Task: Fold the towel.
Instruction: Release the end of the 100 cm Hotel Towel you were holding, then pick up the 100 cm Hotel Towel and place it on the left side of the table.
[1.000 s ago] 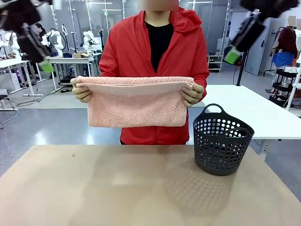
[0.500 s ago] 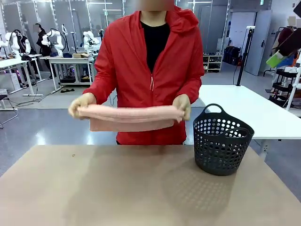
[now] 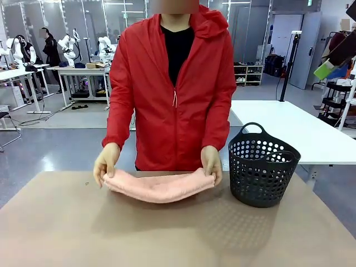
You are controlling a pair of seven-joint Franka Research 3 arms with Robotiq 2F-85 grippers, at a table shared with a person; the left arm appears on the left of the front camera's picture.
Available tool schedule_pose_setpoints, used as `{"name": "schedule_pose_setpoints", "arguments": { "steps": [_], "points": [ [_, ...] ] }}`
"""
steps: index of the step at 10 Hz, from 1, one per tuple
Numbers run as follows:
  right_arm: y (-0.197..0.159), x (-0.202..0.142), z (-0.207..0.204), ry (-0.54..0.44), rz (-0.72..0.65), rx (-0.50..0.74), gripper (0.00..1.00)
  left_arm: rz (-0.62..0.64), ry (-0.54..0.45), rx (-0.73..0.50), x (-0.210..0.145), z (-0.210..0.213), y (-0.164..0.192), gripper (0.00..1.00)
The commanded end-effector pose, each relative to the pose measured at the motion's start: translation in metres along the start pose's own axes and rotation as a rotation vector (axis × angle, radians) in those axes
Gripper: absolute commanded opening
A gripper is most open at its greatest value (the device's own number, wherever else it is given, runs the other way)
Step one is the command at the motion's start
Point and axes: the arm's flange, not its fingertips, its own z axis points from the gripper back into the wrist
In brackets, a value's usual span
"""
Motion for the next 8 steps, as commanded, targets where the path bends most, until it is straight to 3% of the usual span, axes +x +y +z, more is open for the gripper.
{"name": "schedule_pose_setpoints", "arguments": {
  "steps": [1,8],
  "points": [
    [-0.0011,-0.0008,0.0016,0.002,0.005,-0.001,1.00,-0.006,0.006,-0.001,0.0011,0.0029,0.0011,1.00],
    [-0.0011,-0.0008,0.0016,0.002,0.005,-0.001,1.00,-0.006,0.006,-0.001,0.0011,0.0029,0.0011,1.00]
  ]
}}
